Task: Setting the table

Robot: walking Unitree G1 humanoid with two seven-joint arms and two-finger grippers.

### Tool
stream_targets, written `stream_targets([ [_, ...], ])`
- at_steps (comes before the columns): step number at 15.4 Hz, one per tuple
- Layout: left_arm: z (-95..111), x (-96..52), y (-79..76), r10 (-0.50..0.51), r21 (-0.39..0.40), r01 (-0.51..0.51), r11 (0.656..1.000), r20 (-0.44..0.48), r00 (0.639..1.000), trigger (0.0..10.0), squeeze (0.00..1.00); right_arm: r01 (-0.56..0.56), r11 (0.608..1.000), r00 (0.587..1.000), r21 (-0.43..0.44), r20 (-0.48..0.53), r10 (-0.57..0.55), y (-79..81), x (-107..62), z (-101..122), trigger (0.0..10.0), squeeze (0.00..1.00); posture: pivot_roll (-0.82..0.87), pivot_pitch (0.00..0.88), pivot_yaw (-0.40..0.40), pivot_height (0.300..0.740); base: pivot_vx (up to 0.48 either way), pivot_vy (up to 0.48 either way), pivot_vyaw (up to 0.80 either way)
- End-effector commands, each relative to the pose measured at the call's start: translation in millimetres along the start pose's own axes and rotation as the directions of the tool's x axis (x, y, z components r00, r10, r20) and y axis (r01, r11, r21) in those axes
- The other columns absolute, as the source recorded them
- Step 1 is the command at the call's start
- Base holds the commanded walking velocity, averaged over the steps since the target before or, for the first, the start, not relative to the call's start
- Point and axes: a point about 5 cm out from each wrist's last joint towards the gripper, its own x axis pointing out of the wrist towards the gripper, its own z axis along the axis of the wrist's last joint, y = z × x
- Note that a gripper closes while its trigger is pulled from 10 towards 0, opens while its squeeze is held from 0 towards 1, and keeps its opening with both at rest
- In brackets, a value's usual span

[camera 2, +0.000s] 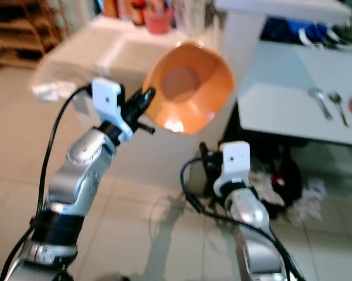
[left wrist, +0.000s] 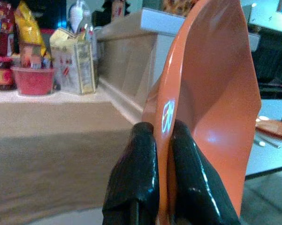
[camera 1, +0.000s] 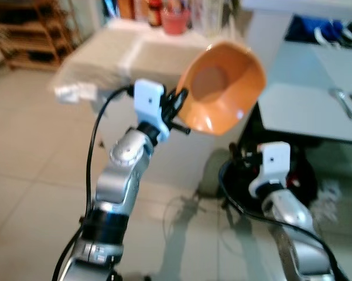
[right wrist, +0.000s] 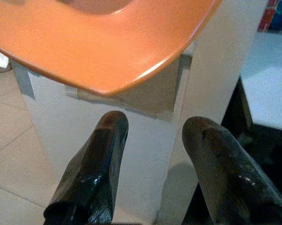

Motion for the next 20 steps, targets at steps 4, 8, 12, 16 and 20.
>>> stream_targets([
  [4,3,1.0,4.9,0.022,0.027,-0.022,0.999,0.01,1.0,0.0,0.0,-0.006,1.0,1.0,-0.012,0.009,0.006,2.0,1.1,3,10.0,0.0,-0.07,0.02,-0.026,0.736,0.0,-0.435,-0.39],
  [8,-5,-0.5,7.1,0.06,0.02,-0.059,0.998,-0.021,0.998,0.0,0.0,-0.005,1.0,0.999,-0.017,0.035,0.005,2.2,1.4,6,10.0,0.0,-0.07,0.011,-0.024,0.736,0.063,-0.419,-0.2],
  [12,-16,-9.1,15.6,0.101,0.01,-0.101,0.995,-0.067,0.993,0.0,0.0,0.0,1.0,0.998,-0.015,0.063,0.001,2.4,0.3,8,10.0,0.0,-0.06,0.003,-0.017,0.736,0.253,-0.404,0.0],
  [16,-20,-5.1,15.2,0.116,0.04,-0.112,0.993,-0.096,0.989,0.0,0.0,-0.002,1.0,0.998,-0.01,0.067,0.003,3.8,1.1,8,10.0,0.0,-0.06,0.001,-0.014,0.736,0.281,-0.385,0.0],
  [20,-23,-3.6,16.1,0.121,0.058,-0.115,0.992,-0.109,0.987,0.0,0.0,-0.001,1.0,0.998,-0.006,0.068,0.002,4.6,0.8,7,10.0,0.0,-0.07,0.0,-0.008,0.736,0.296,-0.374,0.0],
])
